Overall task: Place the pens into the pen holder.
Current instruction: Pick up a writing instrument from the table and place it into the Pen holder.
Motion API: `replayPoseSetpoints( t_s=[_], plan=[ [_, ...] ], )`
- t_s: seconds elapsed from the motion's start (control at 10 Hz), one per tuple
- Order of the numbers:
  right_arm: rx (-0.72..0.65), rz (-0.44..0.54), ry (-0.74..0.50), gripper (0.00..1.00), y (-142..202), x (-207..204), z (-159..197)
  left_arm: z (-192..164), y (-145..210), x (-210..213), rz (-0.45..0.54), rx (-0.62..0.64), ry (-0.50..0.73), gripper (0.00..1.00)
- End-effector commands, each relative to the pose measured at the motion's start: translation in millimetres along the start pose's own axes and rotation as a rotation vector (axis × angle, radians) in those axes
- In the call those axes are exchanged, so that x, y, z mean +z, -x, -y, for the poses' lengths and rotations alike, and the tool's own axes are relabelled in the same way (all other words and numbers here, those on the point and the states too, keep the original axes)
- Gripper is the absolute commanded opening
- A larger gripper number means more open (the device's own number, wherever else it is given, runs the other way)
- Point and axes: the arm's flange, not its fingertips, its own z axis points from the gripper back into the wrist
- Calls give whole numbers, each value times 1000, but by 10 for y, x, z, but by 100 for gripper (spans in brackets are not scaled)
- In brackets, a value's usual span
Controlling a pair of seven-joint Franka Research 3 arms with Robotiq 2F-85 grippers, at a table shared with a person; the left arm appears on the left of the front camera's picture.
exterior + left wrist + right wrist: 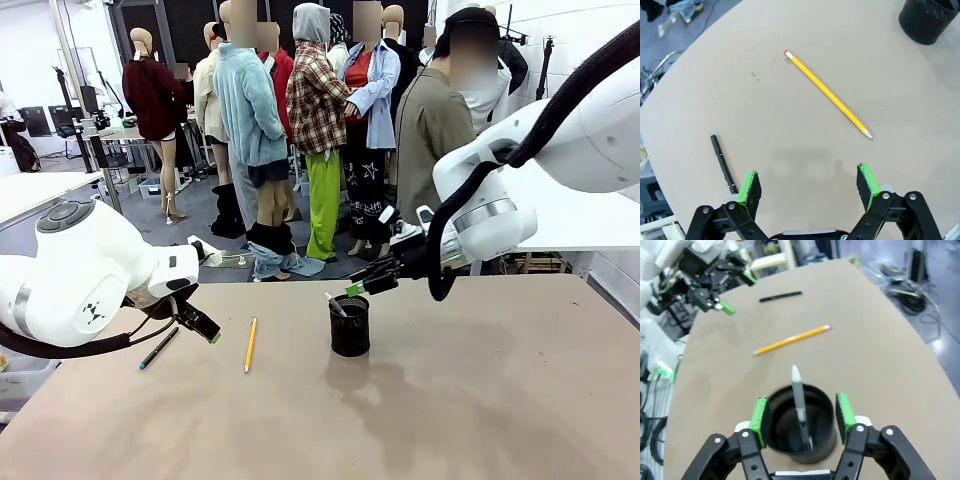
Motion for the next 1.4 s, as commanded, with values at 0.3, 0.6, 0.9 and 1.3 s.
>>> replayPoseSetpoints(
  t_s=[0.3, 0.6, 0.9, 1.3],
  plan=[
    [-350, -253, 518, 73, -63, 1014, -266, -19, 6, 5, 1, 6, 1, 100],
    [-525, -436, 717, 73, 17, 1407, -342, -19, 6, 5, 1, 6, 1, 100],
    [-569, -473, 805, 73, 169, 1662, -378, -19, 6, 5, 1, 6, 1, 100],
    [-548, -479, 805, 73, 527, 1608, -289, -19, 6, 5, 1, 6, 1, 100]
  ],
)
